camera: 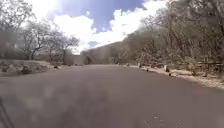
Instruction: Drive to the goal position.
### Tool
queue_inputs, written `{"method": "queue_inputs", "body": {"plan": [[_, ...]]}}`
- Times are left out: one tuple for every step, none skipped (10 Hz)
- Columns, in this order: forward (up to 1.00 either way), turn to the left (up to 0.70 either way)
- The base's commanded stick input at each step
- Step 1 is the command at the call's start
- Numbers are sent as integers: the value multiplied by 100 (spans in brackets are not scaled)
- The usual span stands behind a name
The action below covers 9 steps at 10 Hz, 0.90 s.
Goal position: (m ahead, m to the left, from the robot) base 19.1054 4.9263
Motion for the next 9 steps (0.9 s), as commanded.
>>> {"method": "queue_inputs", "body": {"plan": [[70, 0], [70, 0], [70, 0], [70, 0], [70, 0], [70, 0], [70, 0], [70, 0], [70, 0]]}}
